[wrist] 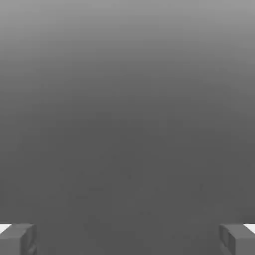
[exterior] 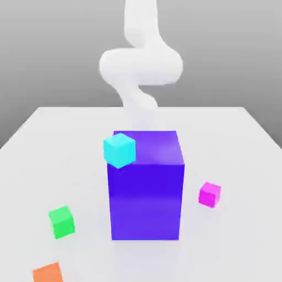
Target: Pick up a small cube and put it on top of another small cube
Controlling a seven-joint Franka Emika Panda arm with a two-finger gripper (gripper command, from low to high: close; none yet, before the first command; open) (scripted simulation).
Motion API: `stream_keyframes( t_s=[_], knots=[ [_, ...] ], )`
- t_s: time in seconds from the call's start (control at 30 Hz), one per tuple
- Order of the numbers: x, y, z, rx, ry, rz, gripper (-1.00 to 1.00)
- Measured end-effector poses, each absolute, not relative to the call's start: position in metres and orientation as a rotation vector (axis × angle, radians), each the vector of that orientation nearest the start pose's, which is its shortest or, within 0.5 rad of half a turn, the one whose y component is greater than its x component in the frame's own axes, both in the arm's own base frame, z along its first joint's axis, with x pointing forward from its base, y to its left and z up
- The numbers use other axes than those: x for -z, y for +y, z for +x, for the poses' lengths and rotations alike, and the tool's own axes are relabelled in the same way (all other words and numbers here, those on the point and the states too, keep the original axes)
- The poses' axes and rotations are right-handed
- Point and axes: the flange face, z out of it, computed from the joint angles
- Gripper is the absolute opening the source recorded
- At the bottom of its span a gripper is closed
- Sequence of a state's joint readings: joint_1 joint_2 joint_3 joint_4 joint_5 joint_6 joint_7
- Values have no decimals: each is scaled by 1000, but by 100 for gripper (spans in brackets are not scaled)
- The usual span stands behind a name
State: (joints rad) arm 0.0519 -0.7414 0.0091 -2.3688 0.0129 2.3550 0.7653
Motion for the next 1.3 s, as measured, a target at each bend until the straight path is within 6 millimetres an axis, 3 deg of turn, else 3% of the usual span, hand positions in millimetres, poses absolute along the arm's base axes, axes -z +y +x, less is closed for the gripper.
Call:
stream_keyframes(
  t_s=[0.13,0.3,0.43,0.57,0.63,0.9,0.93,1.13,1.3],
  knots=[
    [-562,76,398,755,736,-2683,0],
    [-436,139,389,530,455,-2857,0],
    [-335,179,347,336,187,-2981,0],
    [-232,200,271,107,-153,-3091,0],
    [-195,201,241,25,-276,-3116,0],
    [-131,200,231,-5,-317,-3120,0],
    [-127,200,230,-3,-317,-3122,-100],
    [-125,200,230,-3,-318,-3124,-100],
    [-152,202,232,-8,-319,-3116,-100]
  ],
)
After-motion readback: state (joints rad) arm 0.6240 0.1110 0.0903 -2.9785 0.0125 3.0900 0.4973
